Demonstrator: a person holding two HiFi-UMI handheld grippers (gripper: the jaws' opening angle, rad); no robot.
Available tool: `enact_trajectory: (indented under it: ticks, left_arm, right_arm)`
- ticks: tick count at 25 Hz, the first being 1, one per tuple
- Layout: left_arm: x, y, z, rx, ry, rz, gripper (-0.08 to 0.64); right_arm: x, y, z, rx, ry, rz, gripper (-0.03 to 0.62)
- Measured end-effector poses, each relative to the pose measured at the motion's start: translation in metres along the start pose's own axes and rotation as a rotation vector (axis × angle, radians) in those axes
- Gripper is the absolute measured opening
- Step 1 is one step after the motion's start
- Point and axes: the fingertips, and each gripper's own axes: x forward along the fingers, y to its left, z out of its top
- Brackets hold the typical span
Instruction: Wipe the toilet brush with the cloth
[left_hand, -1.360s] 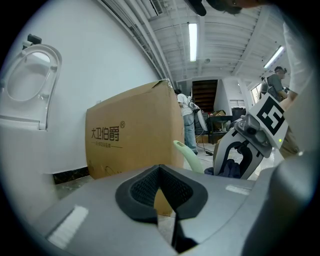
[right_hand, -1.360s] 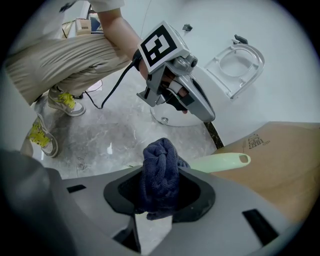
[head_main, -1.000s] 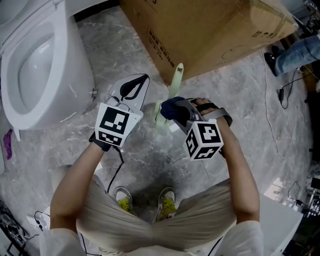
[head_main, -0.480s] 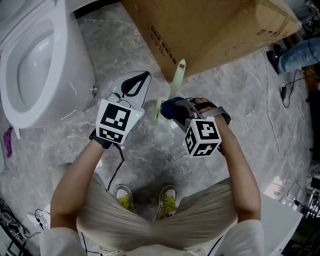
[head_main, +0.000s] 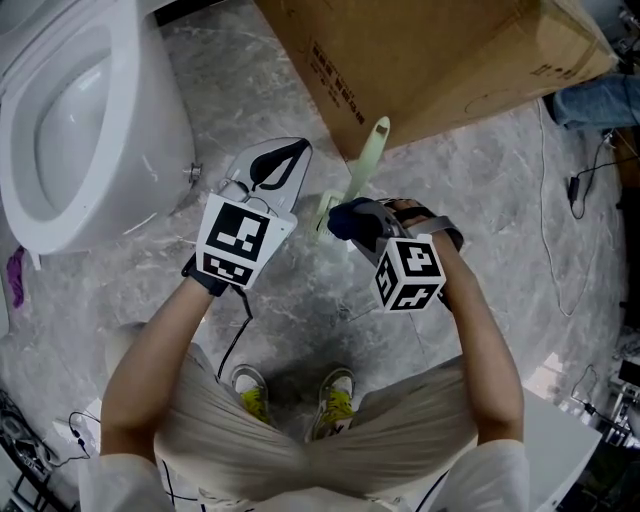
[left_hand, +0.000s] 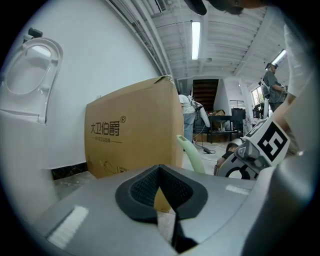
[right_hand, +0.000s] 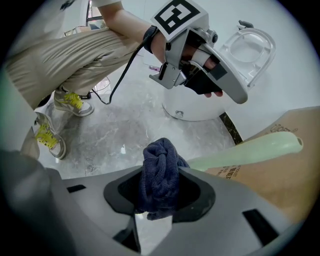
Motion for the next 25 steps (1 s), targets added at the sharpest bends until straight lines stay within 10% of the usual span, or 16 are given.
enact_trajectory:
  ticks: [10, 18, 25]
  left_arm:
    - [0.001, 0.005, -0.001, 0.001, 0.001, 0.007, 0.0]
    - [-0.004, 0.036, 0.009, -0.057, -0.023, 0.081, 0.001]
    - [-0.004, 0.029, 0.011, -0.048, -0.021, 0.068, 0.0]
  right_arm:
    - [-0.007, 0.025, 0.018, -0.013, -0.038, 0.079, 0.14]
    - [-0.08, -0.04, 0.079, -0.094, -0.192, -0.443, 0.141]
    - [-0.054, -0.034, 0.061, -0.038, -0.138, -0.42, 0.143]
